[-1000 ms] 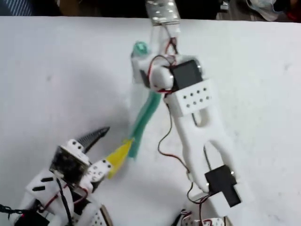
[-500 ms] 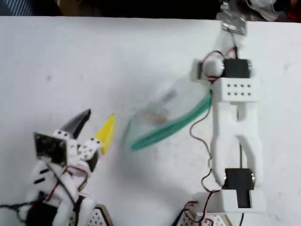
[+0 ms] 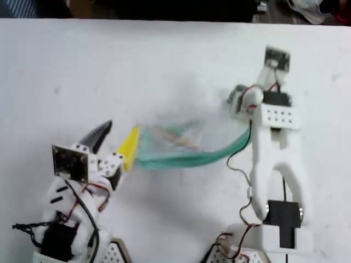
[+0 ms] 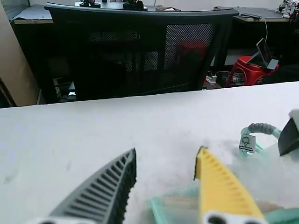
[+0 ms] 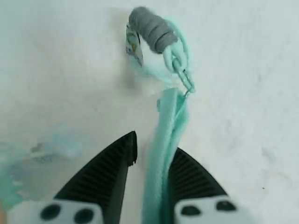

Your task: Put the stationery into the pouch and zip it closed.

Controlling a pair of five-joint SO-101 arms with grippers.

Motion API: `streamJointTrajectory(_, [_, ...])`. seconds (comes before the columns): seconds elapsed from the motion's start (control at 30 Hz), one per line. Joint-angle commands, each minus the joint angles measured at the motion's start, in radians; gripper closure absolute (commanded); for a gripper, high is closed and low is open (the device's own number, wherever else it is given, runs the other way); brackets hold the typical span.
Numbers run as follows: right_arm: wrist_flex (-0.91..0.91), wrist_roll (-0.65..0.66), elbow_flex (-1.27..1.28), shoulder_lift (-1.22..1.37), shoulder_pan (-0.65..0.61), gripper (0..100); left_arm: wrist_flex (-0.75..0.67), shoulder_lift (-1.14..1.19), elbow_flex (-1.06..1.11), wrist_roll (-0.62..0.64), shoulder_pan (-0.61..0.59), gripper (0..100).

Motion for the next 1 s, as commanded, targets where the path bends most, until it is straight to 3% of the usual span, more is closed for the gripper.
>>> streamJointTrajectory(0.0, [-0.088, 0.003, 0.106, -0.01, -0.077, 98.2, -0.029, 0.005, -0.008, 0.012, -0.01, 77])
streamJointTrajectory(0.17, [-0.208, -0.155, 0.157, -0.001, -0.171, 98.2, -0.029, 0.007, -0.011, 0.012, -0.012, 77])
streamJointTrajectory(0.37, [-0.328, -0.224, 0.157, -0.001, -0.188, 98.2, -0.029, 0.008, -0.011, -0.018, -0.012, 77])
streamJointTrajectory(0.87, [-0.46, -0.227, 0.15, 0.111, -0.061, 98.3, -0.104, 0.007, 0.034, -0.015, -0.07, 78])
streamJointTrajectory(0.97, [-0.455, -0.152, 0.153, 0.124, -0.067, 98.1, -0.104, 0.007, 0.034, -0.015, -0.07, 78])
